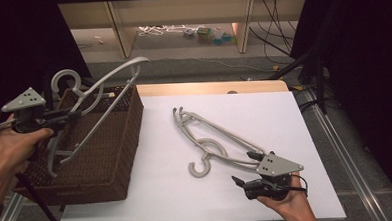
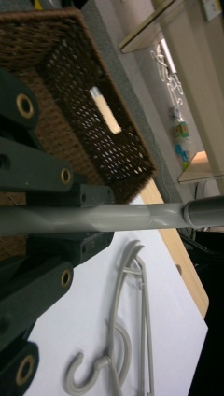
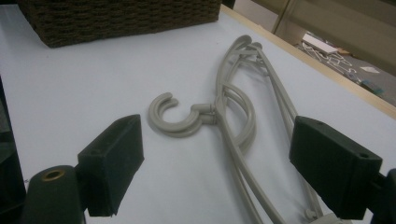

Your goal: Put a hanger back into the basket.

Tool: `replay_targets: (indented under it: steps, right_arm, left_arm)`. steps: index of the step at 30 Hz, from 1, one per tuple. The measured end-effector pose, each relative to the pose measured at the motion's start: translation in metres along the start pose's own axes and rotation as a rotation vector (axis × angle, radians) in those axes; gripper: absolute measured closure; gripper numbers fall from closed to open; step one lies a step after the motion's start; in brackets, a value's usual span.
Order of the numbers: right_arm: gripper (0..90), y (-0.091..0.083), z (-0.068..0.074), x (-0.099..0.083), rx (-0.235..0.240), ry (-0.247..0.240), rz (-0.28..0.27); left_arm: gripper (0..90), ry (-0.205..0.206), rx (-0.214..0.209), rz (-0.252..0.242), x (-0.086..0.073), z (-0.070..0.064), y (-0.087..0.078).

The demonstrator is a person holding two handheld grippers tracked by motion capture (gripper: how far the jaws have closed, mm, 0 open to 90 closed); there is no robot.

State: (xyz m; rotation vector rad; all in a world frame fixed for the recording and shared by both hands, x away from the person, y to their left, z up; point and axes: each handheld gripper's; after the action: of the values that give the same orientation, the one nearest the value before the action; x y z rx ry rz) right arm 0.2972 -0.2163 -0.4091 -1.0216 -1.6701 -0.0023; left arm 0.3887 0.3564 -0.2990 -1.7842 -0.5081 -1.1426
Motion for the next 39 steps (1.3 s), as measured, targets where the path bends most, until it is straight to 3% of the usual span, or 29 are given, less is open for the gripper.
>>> replay_targets:
  steps: [6, 10, 11, 12, 13, 14, 15, 16, 17, 18, 20, 21, 22, 24, 27, 28, 29, 31, 33, 37, 39]
  right_arm:
    - [18.6, 0.001, 0.0, -0.001, -0.008, 0.0, -0.001]
    - [18.5, 0.001, -0.001, -0.001, -0.008, 0.007, -0.001]
    - [18.5, 0.001, -0.001, -0.001, -0.008, 0.008, -0.001]
    - [18.5, 0.001, -0.001, -0.001, -0.007, 0.007, -0.001]
    - [18.5, 0.001, -0.001, -0.001, -0.007, 0.005, 0.0]
    - [18.6, 0.001, -0.001, -0.001, -0.002, 0.004, 0.004]
    - [18.6, 0.001, -0.001, -0.001, -0.001, 0.005, 0.005]
    - [18.5, 0.001, -0.001, -0.001, -0.001, 0.005, 0.005]
    - [18.5, 0.001, -0.001, -0.001, -0.002, 0.007, 0.003]
    - [18.6, 0.001, -0.001, -0.001, -0.003, 0.007, -0.001]
    - [18.5, 0.001, -0.001, -0.002, -0.006, 0.008, -0.003]
    - [18.5, 0.001, -0.001, -0.001, -0.008, 0.009, -0.002]
    - [18.5, 0.001, -0.001, -0.001, -0.008, 0.01, -0.003]
    - [18.5, 0.001, -0.001, -0.002, -0.007, 0.008, -0.002]
    - [18.5, 0.001, -0.001, -0.002, -0.006, 0.011, -0.002]
    - [18.5, 0.001, -0.001, -0.002, -0.006, 0.01, -0.002]
    - [18.5, 0.001, -0.001, -0.002, -0.005, 0.009, 0.0]
    - [18.5, 0.001, -0.001, -0.002, 0.0, 0.011, 0.004]
    - [18.6, 0.001, -0.001, -0.001, 0.001, 0.012, 0.003]
    - [18.7, 0.001, -0.001, -0.001, 0.005, 0.009, 0.002]
    - [18.7, 0.001, -0.001, -0.001, 0.005, 0.012, 0.002]
  left_arm:
    - [79.3, 0.005, 0.03, 0.055, -0.014, 0.023, -0.002]
    - [79.3, 0.057, 0.07, 0.115, -0.023, 0.03, 0.0]
    - [79.3, 0.093, 0.073, 0.15, -0.023, 0.035, -0.002]
    - [79.3, 0.064, 0.074, 0.134, -0.026, 0.034, 0.0]
    - [79.3, 0.08, 0.079, 0.148, -0.028, 0.037, 0.001]
    - [79.3, 0.062, 0.082, 0.138, -0.03, 0.037, 0.002]
    - [79.3, 0.092, 0.082, 0.169, -0.03, 0.04, 0.001]
    - [79.3, 0.061, 0.096, 0.157, -0.032, 0.039, 0.003]
    - [79.3, 0.097, 0.106, 0.193, -0.031, 0.043, 0.001]
    - [79.3, 0.044, 0.105, 0.156, -0.034, 0.042, 0.004]
    - [79.3, 0.082, 0.108, 0.201, -0.034, 0.047, 0.002]
    - [79.3, 0.079, 0.113, 0.205, -0.035, 0.048, 0.002]
    - [79.3, 0.021, 0.11, 0.168, -0.038, 0.045, 0.005]
    - [79.3, 0.05, 0.116, 0.194, -0.039, 0.048, 0.005]
    - [79.3, 0.02, 0.115, 0.199, -0.044, 0.05, 0.007]
    - [79.3, 0.035, 0.108, 0.21, -0.045, 0.053, 0.008]
    - [79.2, 0.004, 0.113, 0.195, -0.048, 0.052, 0.01]
    - [79.2, -0.01, 0.11, 0.189, -0.051, 0.054, 0.015]
    - [79.2, 0.022, 0.11, 0.258, -0.053, 0.058, 0.02]
    - [79.1, 0.061, 0.098, 0.306, -0.057, 0.059, 0.036]
    - [79.0, 0.03, 0.096, 0.314, -0.062, 0.057, 0.042]
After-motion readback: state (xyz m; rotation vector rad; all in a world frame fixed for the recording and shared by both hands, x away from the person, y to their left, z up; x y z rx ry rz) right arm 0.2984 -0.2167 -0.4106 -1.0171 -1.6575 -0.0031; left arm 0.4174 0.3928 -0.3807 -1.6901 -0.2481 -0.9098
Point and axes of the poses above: each handheld gripper's, and its own axes: y roughly forward along the jaws, x roughly out of its top, z roughly to its left, and after that the axes turned 14 degrees about -y, right-handed
